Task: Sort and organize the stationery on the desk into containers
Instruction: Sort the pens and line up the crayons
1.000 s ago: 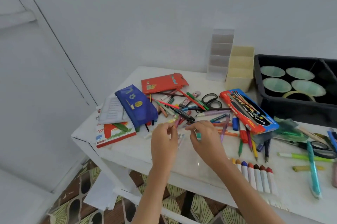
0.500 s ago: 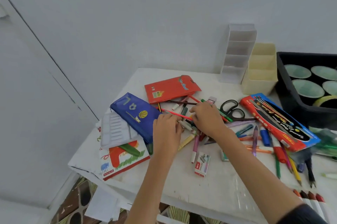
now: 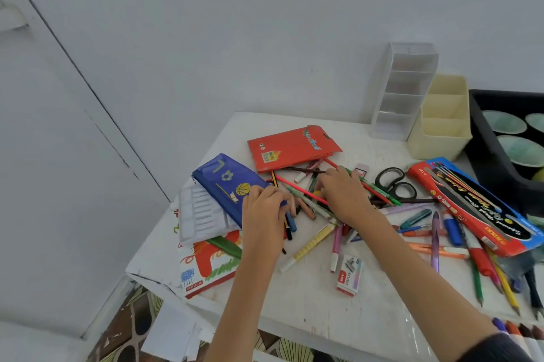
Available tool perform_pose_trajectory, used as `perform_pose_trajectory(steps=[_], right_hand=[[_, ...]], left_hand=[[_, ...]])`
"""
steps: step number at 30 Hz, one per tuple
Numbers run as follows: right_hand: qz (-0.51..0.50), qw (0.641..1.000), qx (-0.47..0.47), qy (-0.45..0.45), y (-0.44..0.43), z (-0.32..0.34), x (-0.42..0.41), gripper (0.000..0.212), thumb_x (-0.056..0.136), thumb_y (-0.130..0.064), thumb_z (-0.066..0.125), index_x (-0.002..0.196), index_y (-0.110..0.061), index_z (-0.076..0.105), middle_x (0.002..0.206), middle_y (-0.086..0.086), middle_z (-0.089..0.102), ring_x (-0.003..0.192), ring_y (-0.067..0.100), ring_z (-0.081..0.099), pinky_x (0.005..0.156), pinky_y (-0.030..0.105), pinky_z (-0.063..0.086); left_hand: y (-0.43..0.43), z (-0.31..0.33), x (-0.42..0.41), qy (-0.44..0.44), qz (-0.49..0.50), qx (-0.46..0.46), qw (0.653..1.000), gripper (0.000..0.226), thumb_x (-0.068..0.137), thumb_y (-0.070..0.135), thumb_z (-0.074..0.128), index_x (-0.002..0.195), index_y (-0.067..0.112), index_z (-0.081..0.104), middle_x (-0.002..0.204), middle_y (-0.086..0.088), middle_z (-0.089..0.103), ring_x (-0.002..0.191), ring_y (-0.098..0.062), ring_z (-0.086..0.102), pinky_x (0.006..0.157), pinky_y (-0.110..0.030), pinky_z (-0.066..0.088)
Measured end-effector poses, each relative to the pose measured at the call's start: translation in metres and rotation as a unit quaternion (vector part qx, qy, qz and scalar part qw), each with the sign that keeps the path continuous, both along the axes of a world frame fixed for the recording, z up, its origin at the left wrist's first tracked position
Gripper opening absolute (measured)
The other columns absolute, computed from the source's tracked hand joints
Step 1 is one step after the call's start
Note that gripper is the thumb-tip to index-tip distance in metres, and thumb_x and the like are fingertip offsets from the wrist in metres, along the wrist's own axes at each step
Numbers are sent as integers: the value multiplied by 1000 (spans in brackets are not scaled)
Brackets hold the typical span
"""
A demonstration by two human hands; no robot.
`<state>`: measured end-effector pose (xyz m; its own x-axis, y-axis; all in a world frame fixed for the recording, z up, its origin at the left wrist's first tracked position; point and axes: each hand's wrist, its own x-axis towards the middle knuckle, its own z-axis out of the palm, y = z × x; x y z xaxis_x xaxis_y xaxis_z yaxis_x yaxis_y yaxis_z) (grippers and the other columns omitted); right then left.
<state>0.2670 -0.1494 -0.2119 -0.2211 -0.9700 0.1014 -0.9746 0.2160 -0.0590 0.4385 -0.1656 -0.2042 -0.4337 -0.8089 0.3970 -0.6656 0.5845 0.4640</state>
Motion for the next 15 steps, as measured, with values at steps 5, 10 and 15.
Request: perform_pose_trajectory(steps=[5,10,15], right_hand=[[-6,973,-132,-189,1,-2,23,16,94,-15,51,108,-15,58,101,3,63,98,21,53,86,36,41],[-5,932,-169,-322,10,-3,49,11,93,-21,56,100,-16,61,91,-2,57,79,10,54,71,27,45],[-34,921,-169,-349,16,-13,67,16,89,-21,62,103,-13,66,87,1,57,80,13,52,75,26,45]], left_hand=[[1,3,24,67,11,-39,997,18,78,3,71,92,13,73,89,2,71,88,-10,38,81,-24,29],[6,1,52,94,28,-54,994,22,77,1,72,95,13,73,90,2,71,88,-9,41,76,-33,43],[13,-5,72,95,42,-42,994,24,76,0,73,97,12,73,94,1,71,93,-18,52,78,-37,48]])
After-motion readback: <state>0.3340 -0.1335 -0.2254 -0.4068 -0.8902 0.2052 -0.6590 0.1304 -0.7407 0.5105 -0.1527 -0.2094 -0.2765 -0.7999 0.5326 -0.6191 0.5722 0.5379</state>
